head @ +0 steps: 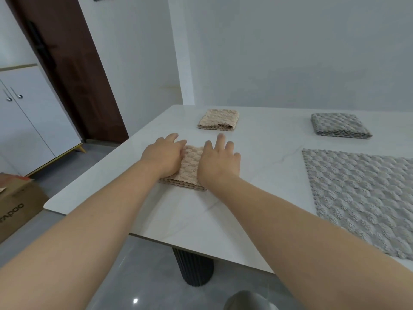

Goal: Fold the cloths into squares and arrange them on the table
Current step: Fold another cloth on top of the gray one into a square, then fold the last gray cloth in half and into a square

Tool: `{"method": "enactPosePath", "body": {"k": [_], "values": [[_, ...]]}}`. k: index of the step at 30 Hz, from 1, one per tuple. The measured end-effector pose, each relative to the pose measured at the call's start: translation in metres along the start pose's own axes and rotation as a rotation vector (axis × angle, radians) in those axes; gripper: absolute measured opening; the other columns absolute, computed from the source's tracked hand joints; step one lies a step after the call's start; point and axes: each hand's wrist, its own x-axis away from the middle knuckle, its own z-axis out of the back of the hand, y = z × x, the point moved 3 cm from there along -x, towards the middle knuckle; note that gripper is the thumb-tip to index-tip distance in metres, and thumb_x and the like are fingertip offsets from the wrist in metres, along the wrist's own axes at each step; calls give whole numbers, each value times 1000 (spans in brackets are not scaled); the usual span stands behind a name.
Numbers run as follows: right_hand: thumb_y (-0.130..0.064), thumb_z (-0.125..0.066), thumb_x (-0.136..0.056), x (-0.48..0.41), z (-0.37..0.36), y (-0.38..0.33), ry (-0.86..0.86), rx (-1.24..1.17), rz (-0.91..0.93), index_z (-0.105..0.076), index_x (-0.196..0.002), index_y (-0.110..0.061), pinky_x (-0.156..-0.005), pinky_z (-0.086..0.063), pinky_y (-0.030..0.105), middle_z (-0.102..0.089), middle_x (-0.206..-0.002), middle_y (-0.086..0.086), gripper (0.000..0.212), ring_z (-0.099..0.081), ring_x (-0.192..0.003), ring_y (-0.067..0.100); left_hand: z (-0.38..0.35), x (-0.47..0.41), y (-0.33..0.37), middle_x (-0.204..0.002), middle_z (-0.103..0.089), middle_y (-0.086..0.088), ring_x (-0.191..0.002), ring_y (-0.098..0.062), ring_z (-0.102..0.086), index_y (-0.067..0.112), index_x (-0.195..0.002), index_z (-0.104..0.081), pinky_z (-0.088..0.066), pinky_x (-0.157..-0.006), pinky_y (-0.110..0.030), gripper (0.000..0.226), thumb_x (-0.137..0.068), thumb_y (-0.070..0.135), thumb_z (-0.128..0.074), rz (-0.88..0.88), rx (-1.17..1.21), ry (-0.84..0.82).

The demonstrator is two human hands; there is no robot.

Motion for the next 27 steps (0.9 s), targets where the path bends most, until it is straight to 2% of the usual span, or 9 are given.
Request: {"method": "enactPosePath", "body": {"k": [4, 8, 13, 16, 18, 20, 22, 24, 27], "values": [[-30, -30, -101, 0, -20, -1, -175, -44, 98, -25, -157, -8, -117, -19, 54, -14, -167, 10, 60, -9, -153, 33, -3, 7, 10, -161, -36, 1, -144, -27, -38, 23, -154, -37, -36, -114, -44, 47, -108, 27, -31, -86, 73, -63], [-33, -18, -104, 0, -28, 6, -338, -88, 124, -17, -160, -10, -120, -1, 63, -3, -170, 8, 61, 8, -156, 31, -7, 18, 14, -151, -48, -5, -133, -28, -49, 20, -151, -36, -41, -107, -44, 44, -108, 23, -31, -74, 60, -136], [-26, -25, -105, -2, 17, 36, -179, -215, 108, -38, -147, -7, -118, -24, 55, -35, -156, 10, 48, -19, -151, 31, 24, 15, 45, -150, -47, -6, -139, -25, -41, 15, -143, -45, -36, -111, -43, 45, -98, 12, -39, -68, -55, 66], [-15, -31, -100, 0, 43, 79, -90, -172, 101, -54, -117, -5, -94, -40, 44, -50, -127, 10, 30, -43, -122, 31, 41, 20, 94, -146, -52, -6, -136, -24, -45, 11, -135, -55, -38, -110, -39, 40, -97, 8, -43, -124, -6, 141], [-11, -33, -98, 4, 58, 115, -23, -215, 42, -45, -87, -9, -80, -38, 37, -51, -105, 8, 16, -43, -99, 28, 47, 22, 133, -142, -56, -5, -132, -25, -49, 11, -133, -58, -41, -106, -39, 39, -97, 7, -44, -149, 74, 162], [-15, -35, -100, 8, 68, 155, 41, -286, -55, -35, -74, -15, -69, -36, 33, -49, -85, 2, 26, -46, -87, 27, 45, 21, 173, -148, -52, 0, -136, -23, -47, 15, -142, -54, -40, -107, -36, 44, -100, 8, -43, -172, 180, 133], [-23, -36, -102, 15, 78, 198, 87, -341, -138, -52, -86, -15, -64, -41, 32, -59, -87, 2, 24, -58, -87, 30, 37, 18, 211, -158, -42, 4, -144, -20, -40, 20, -150, -46, -35, -113, -34, 49, -102, 12, -42, -187, 288, 75], [-24, -40, -100, 27, 90, 242, 118, -352, -197, -62, -115, -11, -75, -53, 34, -69, -103, 6, 30, -65, -95, 30, 30, 15, 249, -161, -37, 5, -147, -19, -36, 22, -153, -42, -32, -117, -35, 51, -102, 15, -41, -191, 391, 14], [-17, -45, -96, 45, 107, 310, 176, -317, -239, -70, -108, -11, -72, -52, 31, -72, -105, 7, 29, -66, -92, 28, 24, 10, 302, -161, -38, 2, -147, -19, -36, 19, -153, -43, -31, -118, -35, 51, -102, 13, -43, -178, 516, -47]]}}
